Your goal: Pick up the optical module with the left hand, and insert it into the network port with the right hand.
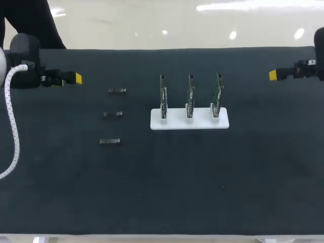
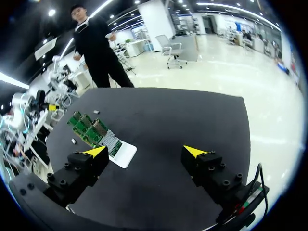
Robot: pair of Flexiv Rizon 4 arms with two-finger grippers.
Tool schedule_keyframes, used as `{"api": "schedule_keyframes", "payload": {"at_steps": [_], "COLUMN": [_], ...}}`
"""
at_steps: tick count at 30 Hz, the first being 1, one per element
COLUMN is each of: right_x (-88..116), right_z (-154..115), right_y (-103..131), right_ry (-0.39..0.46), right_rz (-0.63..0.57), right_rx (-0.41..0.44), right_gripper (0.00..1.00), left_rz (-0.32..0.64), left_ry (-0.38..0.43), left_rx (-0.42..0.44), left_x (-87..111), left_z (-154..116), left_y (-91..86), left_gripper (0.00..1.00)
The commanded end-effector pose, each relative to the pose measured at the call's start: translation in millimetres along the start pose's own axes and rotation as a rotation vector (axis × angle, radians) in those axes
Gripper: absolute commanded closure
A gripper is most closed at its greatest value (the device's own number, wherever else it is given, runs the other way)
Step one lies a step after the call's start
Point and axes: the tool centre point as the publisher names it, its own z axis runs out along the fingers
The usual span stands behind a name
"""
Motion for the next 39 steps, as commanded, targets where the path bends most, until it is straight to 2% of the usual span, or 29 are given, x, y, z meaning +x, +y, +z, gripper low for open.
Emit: {"api": "schedule_keyframes", "payload": {"at_steps": [1,4,9,11,14,17,19,21,34,36,39], "right_x": [-14.8,-20.2,-31.3,-35.2,-44.1,-50.9,-54.9,-52.2,-52.2,-55.0,-60.3], "right_z": [-1.7,0.1,1.2,4.1,9.6,15.3,18.9,19.5,19.5,13.5,8.4], "right_y": [2.4,11.4,31.2,40.6,53.9,65.7,75.3,83.5,83.5,66.5,54.7], "right_ry": [0.103,0.117,0.122,0.123,0.159,0.179,0.194,0.199,0.199,0.220,0.240], "right_rz": [-0.260,-0.387,-0.474,-0.545,-0.622,-0.649,-0.685,-0.626,-0.626,-0.717,-0.820], "right_rx": [-0.081,-0.118,-0.132,-0.125,-0.159,-0.212,-0.212,-0.204,-0.204,-0.265,-0.331], "right_gripper": [0.00,0.00,0.00,0.00,0.00,0.00,0.00,0.00,0.00,0.00,0.00], "left_rz": [-0.001,-0.001,-0.001,-0.001,-0.001,-0.001,-0.001,-0.001,-0.001,-0.001,-0.001], "left_ry": [0.004,0.004,0.004,0.004,0.004,0.004,0.004,0.004,0.004,0.004,0.004], "left_rx": [-0.005,-0.005,-0.005,-0.005,-0.005,-0.005,-0.005,-0.005,-0.005,-0.005,-0.005], "left_x": [-1.0,-1.0,-1.0,-1.0,-1.0,-1.0,-1.0,-1.0,-1.0,-1.0,-1.0], "left_z": [0.0,0.0,0.0,0.0,0.0,0.0,0.0,0.0,0.0,0.0,0.0], "left_y": [-1.0,-1.0,-1.0,-1.0,-1.0,-1.0,-1.0,-1.0,-1.0,-1.0,-1.0], "left_gripper": [0.00,0.00,0.00,0.00,0.00,0.00,0.00,0.00,0.00,0.00,0.00]}}
